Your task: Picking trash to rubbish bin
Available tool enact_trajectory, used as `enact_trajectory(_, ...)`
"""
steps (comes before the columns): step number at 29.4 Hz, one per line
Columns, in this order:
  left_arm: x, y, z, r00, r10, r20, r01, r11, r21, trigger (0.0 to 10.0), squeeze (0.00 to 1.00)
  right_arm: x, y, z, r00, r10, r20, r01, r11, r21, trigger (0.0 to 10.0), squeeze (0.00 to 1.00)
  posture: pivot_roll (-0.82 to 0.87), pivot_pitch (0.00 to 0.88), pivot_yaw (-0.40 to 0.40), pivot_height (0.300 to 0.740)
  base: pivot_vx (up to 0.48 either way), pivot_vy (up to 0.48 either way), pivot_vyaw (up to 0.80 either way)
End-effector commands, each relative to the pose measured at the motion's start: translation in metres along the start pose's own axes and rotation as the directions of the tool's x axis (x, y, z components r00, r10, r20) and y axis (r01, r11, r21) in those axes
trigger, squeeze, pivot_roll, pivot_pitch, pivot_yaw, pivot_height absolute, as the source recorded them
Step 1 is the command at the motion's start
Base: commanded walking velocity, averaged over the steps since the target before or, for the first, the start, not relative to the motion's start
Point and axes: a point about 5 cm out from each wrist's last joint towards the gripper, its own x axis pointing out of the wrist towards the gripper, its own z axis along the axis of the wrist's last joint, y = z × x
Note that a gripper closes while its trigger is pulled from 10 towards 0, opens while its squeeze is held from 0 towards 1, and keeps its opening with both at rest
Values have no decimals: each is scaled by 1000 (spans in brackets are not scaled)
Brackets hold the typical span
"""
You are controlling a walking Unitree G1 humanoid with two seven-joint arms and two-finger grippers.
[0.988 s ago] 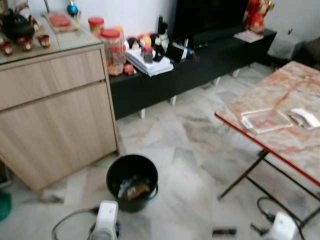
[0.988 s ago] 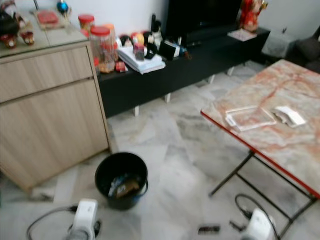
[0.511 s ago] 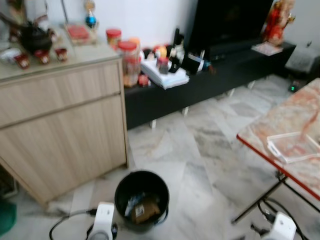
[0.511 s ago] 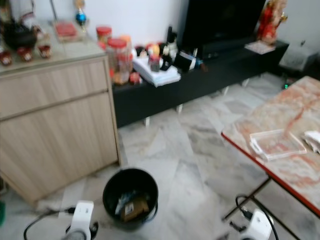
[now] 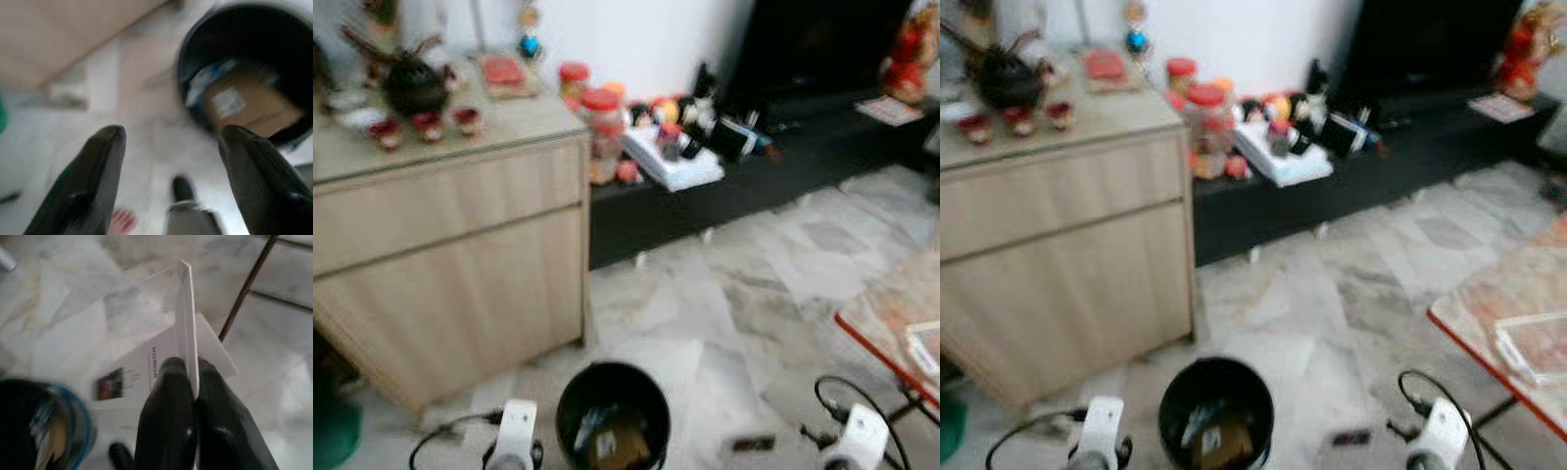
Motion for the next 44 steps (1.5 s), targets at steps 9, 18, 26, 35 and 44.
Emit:
enact_trajectory(9, 1, 0, 8, 999, -27, 35, 27, 1000, -10, 10000, 0, 7, 47, 53, 968, 200, 150, -187, 978, -96, 10000, 0, -40, 13, -111, 740, 180, 0, 0)
enact_trajectory(18, 4, -11, 27, 992, -101, 81, 102, 995, -12, 10000, 0, 2, 102, 73, 888, 445, 115, -404, 875, -268, 10000, 0, -35, 20, -117, 740, 0, 0, 0)
enact_trajectory(26, 5, -18, 45, 981, -134, 138, 135, 991, 1, 10000, 0, -12, 157, 74, 747, 664, 34, -602, 697, -390, 10000, 0, -35, 25, -122, 740, 0, 0, 0)
enact_trajectory(35, 6, -22, 61, 972, -150, 181, 151, 988, 4, 10000, 0, -37, 217, 35, 602, 779, -175, -726, 442, -527, 10000, 0, -30, 26, -125, 740, 0, 0, 0)
enact_trajectory(44, 5, -22, 64, 967, -158, 201, 164, 986, -11, 10000, 0, -51, 241, 23, 546, 795, -265, -746, 316, -587, 10000, 0, -19, 32, -136, 740, 0, 0, 0)
